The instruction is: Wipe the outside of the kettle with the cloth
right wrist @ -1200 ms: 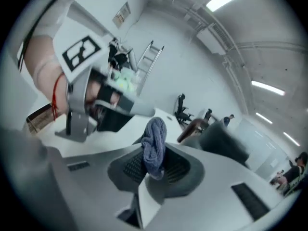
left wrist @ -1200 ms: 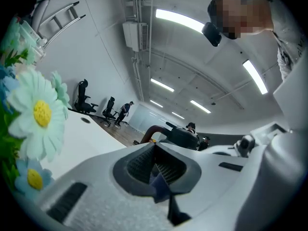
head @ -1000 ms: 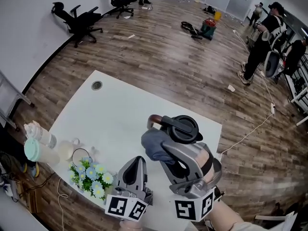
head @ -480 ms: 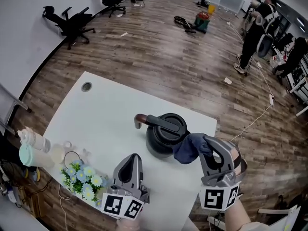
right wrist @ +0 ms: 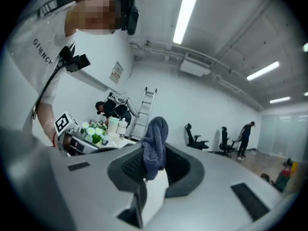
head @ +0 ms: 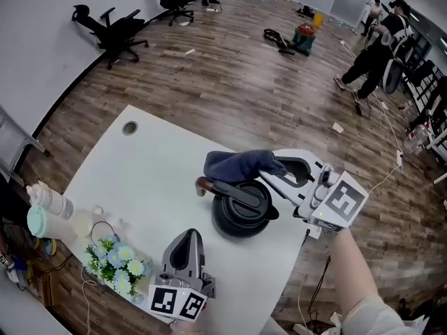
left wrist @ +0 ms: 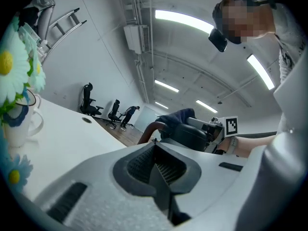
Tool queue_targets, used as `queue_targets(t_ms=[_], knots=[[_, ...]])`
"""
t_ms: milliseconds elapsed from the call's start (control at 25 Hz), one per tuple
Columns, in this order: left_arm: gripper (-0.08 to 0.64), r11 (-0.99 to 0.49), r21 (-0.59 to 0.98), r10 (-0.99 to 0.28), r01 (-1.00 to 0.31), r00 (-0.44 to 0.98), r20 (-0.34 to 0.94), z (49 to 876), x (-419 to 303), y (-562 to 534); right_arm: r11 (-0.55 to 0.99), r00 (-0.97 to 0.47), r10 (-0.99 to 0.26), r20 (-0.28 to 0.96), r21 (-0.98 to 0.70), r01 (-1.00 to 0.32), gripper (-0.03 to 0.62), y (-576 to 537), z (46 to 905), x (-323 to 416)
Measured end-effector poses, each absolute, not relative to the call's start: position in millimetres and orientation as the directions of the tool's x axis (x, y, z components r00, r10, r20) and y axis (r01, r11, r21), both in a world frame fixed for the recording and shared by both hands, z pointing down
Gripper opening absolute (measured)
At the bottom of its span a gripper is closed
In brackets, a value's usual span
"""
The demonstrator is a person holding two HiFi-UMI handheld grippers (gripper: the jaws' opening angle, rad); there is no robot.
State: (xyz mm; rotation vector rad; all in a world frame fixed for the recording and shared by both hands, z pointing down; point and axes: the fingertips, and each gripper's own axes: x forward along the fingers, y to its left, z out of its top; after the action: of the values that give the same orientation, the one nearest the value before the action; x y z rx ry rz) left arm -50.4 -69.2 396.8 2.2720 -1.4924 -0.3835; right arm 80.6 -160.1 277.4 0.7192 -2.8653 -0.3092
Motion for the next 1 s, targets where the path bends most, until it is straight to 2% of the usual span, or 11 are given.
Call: queue_targets(t_ms=[80,160,400,520,640,760,880,1000], knots=[[0.006,-0.344,0.468,-0.923,-0.814,0.384,-0.01,400,-52,-69,0.903,-0.889,-0.427,0.164,0.127,-0.411,0.055,-152,300,90],[0.006,-0.34,0.472,-0.924,-0.813,0.383,-0.005,403,-52,-69,0.903,-0.887,-0.429,0.173,0.065,-0.425,0.055,-133,309,107],[0.006,-0.396,0.468,-0.898,-0.79,0.441,-0.015,398,-33,-70,0.872,-0.85,-0.476,0.224,-0.002,-0.489,0.055,-79,319,133],[0.006,-0.426,0.468,-0.881,-0.774,0.472,-0.02,394,-26,-68,0.825,-0.805,-0.561,0.192,0.06,-0.561,0.055,-65,298,136],[0.006,-0.443,0.469,-0.873,-0.764,0.487,-0.03,389,-26,-66,0.746,-0.728,-0.663,0.177,0.245,-0.619,0.055,-66,267,129],[0.006,-0.442,0.475,-0.873,-0.761,0.486,-0.034,386,-32,-64,0.802,-0.729,-0.597,0.336,0.217,-0.557,0.055,-68,282,85],[0.006,-0.44,0.478,-0.875,-0.761,0.483,-0.036,387,-39,-62,0.819,-0.746,-0.559,0.362,0.1,-0.565,0.055,-82,286,51],[0.006,-0.417,0.485,-0.887,-0.768,0.46,-0.034,388,-49,-62,0.834,-0.755,-0.529,0.387,0.075,-0.546,0.055,-92,287,30]])
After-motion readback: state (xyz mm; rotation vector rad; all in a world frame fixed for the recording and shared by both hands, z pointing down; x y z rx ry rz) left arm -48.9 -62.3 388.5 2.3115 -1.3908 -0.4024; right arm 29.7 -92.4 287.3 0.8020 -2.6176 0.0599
